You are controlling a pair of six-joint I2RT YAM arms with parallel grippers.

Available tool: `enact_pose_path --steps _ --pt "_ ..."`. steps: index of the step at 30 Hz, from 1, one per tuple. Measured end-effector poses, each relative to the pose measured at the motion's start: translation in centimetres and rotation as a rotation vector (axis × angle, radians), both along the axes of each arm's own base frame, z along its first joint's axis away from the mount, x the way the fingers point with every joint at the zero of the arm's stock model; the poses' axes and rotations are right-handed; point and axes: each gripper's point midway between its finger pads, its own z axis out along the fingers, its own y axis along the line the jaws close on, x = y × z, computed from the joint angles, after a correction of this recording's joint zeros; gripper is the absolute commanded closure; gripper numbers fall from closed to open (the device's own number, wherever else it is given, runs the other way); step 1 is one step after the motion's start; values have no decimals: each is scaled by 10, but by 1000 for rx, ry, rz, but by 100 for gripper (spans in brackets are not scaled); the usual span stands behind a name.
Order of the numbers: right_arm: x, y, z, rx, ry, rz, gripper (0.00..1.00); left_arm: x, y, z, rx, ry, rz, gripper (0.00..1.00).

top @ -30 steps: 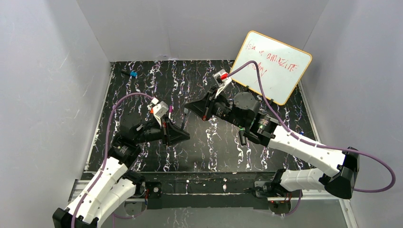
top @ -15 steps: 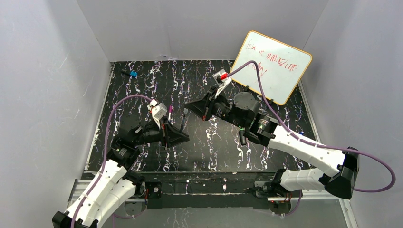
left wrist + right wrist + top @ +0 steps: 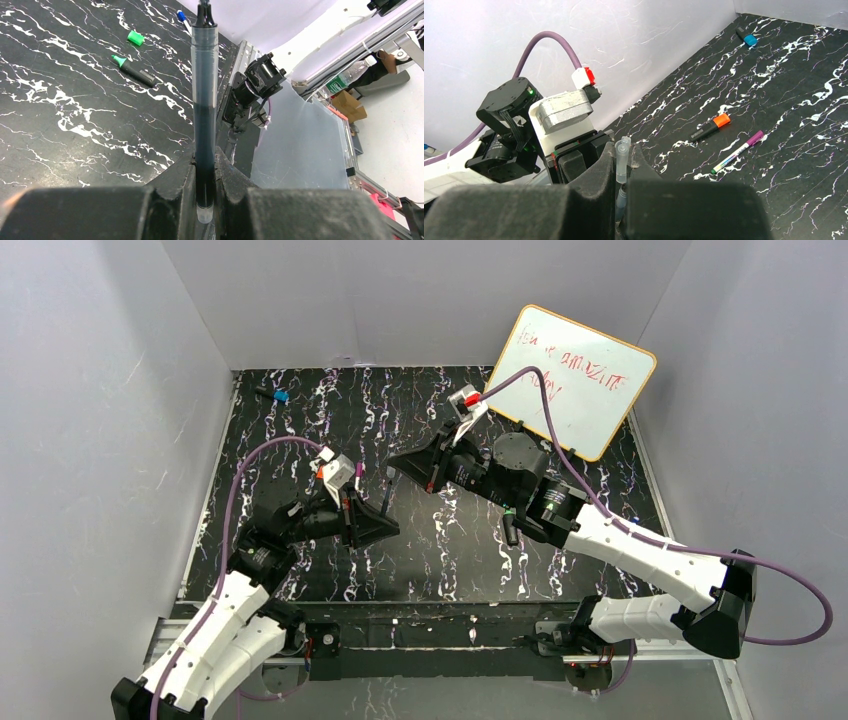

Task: Insert the pens into the pen caps
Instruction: Insert the pen cap onto the pen.

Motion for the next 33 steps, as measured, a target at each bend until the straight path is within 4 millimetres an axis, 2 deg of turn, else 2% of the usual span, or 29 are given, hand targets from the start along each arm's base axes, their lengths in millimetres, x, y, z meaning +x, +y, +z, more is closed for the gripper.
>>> enact_pose_path --steps 25,33 --pt "0 0 0 0 -1 3 99 10 -1 13 8 -44 19 100" --pt "0 -3 7 17 -10 -4 99 16 -2 19 18 -66 34 100"
